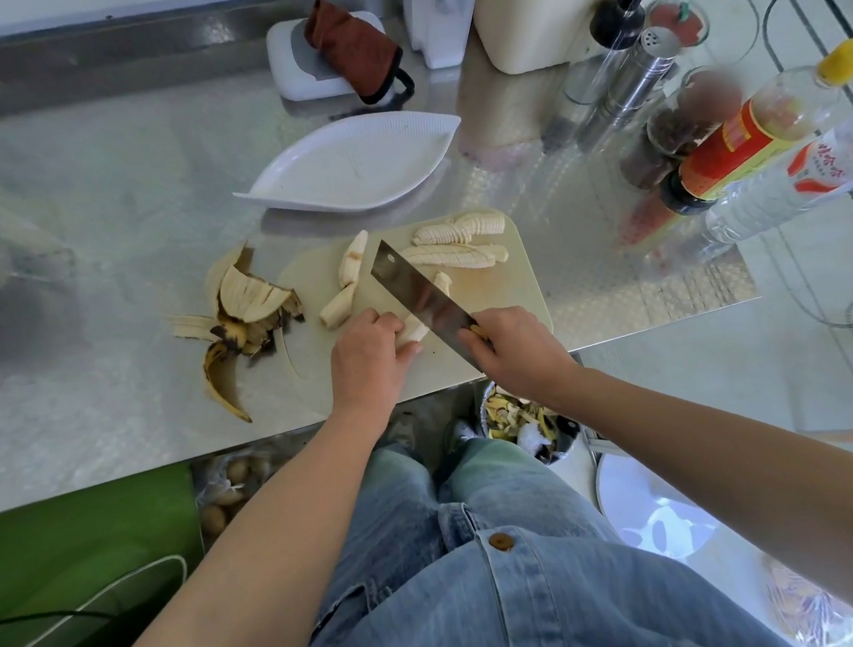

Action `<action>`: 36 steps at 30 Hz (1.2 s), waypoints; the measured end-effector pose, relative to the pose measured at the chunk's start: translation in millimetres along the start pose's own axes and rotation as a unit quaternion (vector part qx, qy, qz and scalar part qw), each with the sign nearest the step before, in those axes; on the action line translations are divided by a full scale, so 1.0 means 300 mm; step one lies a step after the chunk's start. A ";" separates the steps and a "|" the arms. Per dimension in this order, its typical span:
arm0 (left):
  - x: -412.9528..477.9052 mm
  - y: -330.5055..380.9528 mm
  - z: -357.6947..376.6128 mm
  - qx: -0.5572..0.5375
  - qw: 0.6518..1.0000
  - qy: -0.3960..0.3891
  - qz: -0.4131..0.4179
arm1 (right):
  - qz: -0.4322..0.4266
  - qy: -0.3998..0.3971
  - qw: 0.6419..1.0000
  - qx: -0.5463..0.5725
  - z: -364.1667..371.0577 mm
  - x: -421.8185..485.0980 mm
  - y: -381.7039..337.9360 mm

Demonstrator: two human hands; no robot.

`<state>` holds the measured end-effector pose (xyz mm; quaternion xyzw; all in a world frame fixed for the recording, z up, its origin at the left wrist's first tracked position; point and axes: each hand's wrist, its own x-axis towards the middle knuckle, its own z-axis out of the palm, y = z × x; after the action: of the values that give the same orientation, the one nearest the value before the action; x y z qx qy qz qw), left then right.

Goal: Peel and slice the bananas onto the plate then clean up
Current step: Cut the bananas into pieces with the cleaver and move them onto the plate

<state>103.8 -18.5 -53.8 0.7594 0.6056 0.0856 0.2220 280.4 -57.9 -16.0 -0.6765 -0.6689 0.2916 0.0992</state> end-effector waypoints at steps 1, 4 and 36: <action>0.000 0.000 0.000 -0.001 1.000 0.000 0.000 | 0.001 -0.004 1.000 -0.002 0.001 0.001 -0.001; -0.001 0.000 -0.001 -0.005 1.000 -0.001 0.001 | 0.011 -0.020 1.000 -0.008 0.012 -0.001 0.004; -0.001 0.007 -0.003 -0.008 1.000 -0.001 0.001 | 0.028 -0.041 0.999 -0.017 0.044 -0.018 0.029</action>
<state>105.1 -18.8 -52.1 0.7585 0.6036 0.0901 0.2286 281.1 -67.2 -29.9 -0.6841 -0.6582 0.3101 0.0517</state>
